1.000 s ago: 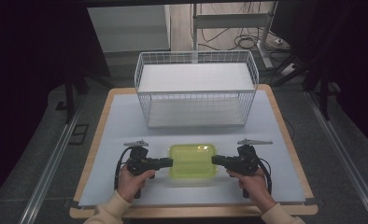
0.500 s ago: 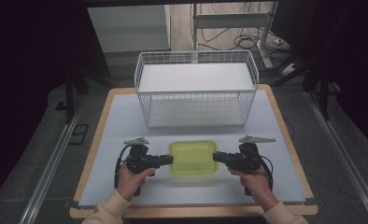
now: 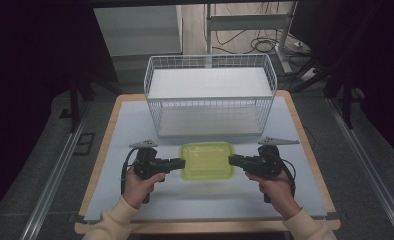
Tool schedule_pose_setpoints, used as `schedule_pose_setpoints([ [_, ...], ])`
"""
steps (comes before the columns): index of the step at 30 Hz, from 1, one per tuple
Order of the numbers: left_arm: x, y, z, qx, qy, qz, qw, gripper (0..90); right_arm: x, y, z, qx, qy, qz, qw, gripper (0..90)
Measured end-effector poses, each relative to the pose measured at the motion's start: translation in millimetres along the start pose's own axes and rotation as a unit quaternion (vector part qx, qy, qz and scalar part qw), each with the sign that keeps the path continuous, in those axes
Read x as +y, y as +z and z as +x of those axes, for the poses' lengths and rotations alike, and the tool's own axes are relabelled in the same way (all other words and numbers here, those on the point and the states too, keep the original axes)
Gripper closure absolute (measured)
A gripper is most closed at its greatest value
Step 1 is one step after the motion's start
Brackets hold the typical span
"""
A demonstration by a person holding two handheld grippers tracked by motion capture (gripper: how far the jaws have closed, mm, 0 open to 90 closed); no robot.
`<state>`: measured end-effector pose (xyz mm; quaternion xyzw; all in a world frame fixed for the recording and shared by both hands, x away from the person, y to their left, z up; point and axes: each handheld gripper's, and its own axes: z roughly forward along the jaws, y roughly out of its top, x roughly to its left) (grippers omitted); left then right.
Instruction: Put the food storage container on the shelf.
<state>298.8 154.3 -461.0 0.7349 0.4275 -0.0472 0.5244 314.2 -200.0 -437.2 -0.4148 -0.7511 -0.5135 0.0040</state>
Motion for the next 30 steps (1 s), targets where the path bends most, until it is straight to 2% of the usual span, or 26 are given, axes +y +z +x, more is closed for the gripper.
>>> schedule_pose_setpoints([
  [18, 25.9, -11.7, -3.5, -0.002, 0.009, -0.015, 0.9998, 80.3, 28.3, -7.5, 10.0, 0.002, -0.025, -0.016, 0.9996, 80.4],
  [30, 42.6, -16.8, -8.4, 0.003, 0.026, -0.022, 0.9994, 80.2, 45.1, -13.0, 14.3, 0.000, -0.032, -0.025, 0.9992, 80.3],
])
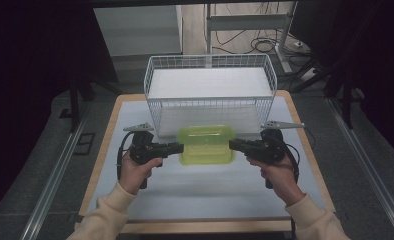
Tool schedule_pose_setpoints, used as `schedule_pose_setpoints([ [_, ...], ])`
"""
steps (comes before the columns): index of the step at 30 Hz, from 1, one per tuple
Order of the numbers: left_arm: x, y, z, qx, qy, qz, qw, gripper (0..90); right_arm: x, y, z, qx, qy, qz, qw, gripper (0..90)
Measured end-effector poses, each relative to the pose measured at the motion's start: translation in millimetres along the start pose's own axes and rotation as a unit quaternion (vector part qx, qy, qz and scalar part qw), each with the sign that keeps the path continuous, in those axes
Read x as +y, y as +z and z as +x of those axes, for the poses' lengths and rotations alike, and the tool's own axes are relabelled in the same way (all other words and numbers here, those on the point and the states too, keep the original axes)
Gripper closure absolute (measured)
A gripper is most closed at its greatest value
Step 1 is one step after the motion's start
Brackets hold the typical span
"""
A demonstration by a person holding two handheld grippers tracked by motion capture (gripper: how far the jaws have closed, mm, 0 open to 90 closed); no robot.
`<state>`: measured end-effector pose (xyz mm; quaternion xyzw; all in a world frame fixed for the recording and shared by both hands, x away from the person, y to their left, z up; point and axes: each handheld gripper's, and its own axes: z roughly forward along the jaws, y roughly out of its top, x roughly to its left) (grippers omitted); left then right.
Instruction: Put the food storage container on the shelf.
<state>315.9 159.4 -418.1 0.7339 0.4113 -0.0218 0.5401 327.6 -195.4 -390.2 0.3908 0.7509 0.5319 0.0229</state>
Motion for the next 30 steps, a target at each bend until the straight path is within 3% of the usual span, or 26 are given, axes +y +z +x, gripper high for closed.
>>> schedule_pose_setpoints([
  [7, 9.6, -1.3, 1.5, 0.000, -0.006, -0.003, 1.0000, 80.2, 9.5, 0.1, 1.1, -0.002, -0.005, -0.002, 1.0000, 80.3],
  [30, 46.1, -4.0, -5.1, 0.011, 0.010, -0.009, 0.9998, 80.2, 39.8, -4.8, -1.6, -0.010, -0.011, -0.018, 0.9997, 80.4],
])
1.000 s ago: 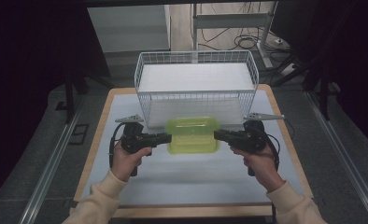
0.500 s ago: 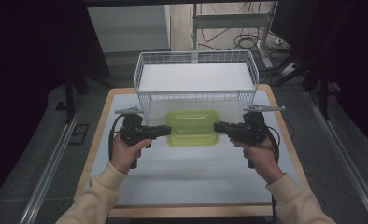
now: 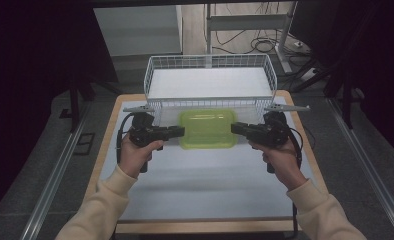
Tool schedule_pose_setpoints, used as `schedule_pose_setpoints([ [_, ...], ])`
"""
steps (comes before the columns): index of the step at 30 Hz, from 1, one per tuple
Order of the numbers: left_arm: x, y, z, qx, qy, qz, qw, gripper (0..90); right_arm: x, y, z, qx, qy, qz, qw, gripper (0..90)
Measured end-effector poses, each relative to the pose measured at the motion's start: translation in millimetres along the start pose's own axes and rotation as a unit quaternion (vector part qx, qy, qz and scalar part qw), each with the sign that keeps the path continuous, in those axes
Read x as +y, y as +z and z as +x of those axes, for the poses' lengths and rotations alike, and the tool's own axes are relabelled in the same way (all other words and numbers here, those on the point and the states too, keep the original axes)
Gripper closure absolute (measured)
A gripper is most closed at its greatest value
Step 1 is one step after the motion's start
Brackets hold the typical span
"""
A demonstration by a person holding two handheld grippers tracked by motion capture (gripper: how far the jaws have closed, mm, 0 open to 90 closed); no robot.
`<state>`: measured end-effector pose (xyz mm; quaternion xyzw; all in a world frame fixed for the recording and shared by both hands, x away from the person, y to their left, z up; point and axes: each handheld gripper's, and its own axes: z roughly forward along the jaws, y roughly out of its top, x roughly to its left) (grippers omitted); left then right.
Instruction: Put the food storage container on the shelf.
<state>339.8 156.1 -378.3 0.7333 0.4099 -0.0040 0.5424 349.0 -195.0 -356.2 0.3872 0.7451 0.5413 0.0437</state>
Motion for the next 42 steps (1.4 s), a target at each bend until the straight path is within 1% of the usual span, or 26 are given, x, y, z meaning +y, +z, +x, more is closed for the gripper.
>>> schedule_pose_setpoints([
  [9, 13.8, 1.8, 0.7, 0.008, 0.006, -0.001, 0.9999, 80.3, 9.6, 2.4, -5.9, -0.005, 0.001, -0.008, 1.0000, 80.4],
  [19, 22.0, 4.4, 6.8, 0.008, 0.000, -0.004, 1.0000, 80.4, 18.5, 6.7, -9.4, -0.013, -0.002, -0.010, 0.9999, 80.3],
  [22, 25.8, 4.3, 8.0, 0.010, 0.006, -0.003, 0.9999, 80.3, 21.9, 8.0, -10.3, -0.014, -0.003, -0.010, 0.9998, 80.4],
  [24, 29.8, 4.1, 9.4, 0.008, 0.007, -0.004, 0.9999, 80.3, 24.4, 8.9, -11.9, -0.012, -0.001, -0.012, 0.9999, 80.4],
  [28, 37.7, 4.6, 11.0, 0.013, 0.008, -0.005, 0.9999, 80.4, 32.1, 11.1, -14.5, -0.012, -0.003, -0.015, 0.9998, 80.4],
  [30, 42.7, 5.0, 12.7, 0.013, 0.006, -0.007, 0.9999, 80.4, 36.3, 12.3, -16.3, -0.013, -0.003, -0.017, 0.9998, 80.4],
  [33, 48.7, 4.5, 13.7, 0.017, 0.009, -0.006, 0.9998, 80.4, 40.9, 14.4, -18.7, -0.011, -0.003, -0.017, 0.9998, 80.4],
  [37, 54.3, 4.3, 15.0, 0.021, 0.010, -0.004, 0.9997, 80.4, 45.8, 17.0, -22.6, -0.008, 0.000, -0.017, 0.9998, 80.3],
  [42, 62.3, 5.4, 19.6, 0.024, 0.007, -0.004, 0.9997, 80.4, 52.7, 22.2, -26.5, -0.010, 0.002, -0.016, 0.9998, 80.2],
])
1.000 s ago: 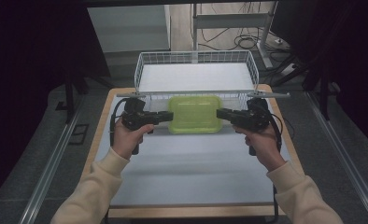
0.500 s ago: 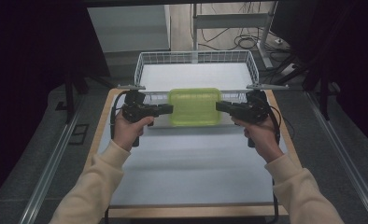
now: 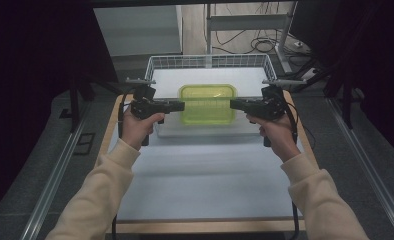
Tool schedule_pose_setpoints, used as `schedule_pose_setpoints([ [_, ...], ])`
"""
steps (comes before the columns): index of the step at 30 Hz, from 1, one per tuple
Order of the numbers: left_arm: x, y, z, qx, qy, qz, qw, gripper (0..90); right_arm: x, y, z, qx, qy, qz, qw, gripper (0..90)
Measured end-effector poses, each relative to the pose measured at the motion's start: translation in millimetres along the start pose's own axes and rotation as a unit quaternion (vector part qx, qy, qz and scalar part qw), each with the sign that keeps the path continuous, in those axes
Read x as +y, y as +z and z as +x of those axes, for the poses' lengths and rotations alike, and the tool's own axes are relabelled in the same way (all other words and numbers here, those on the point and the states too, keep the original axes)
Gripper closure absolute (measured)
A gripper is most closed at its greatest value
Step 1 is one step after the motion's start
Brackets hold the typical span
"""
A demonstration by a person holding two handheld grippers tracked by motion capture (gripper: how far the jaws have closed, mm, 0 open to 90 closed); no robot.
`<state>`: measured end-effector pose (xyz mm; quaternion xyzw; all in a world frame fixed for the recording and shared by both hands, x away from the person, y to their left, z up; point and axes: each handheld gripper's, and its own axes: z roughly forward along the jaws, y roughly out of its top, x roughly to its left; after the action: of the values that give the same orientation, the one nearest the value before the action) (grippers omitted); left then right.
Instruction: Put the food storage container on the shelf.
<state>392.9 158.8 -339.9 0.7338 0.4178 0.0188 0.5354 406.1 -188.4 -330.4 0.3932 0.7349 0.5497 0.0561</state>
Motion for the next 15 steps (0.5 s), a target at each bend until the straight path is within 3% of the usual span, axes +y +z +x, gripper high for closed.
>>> schedule_pose_setpoints([
  [10, 22.9, 2.8, 12.4, 0.007, 0.001, -0.003, 1.0000, 80.2, 19.8, 9.2, -2.6, -0.012, -0.001, -0.009, 0.9999, 80.2],
  [15, 36.4, 10.1, 23.4, 0.001, -0.015, 0.000, 0.9999, 80.2, 32.8, 17.2, -13.0, -0.017, 0.013, -0.011, 0.9997, 80.1],
])
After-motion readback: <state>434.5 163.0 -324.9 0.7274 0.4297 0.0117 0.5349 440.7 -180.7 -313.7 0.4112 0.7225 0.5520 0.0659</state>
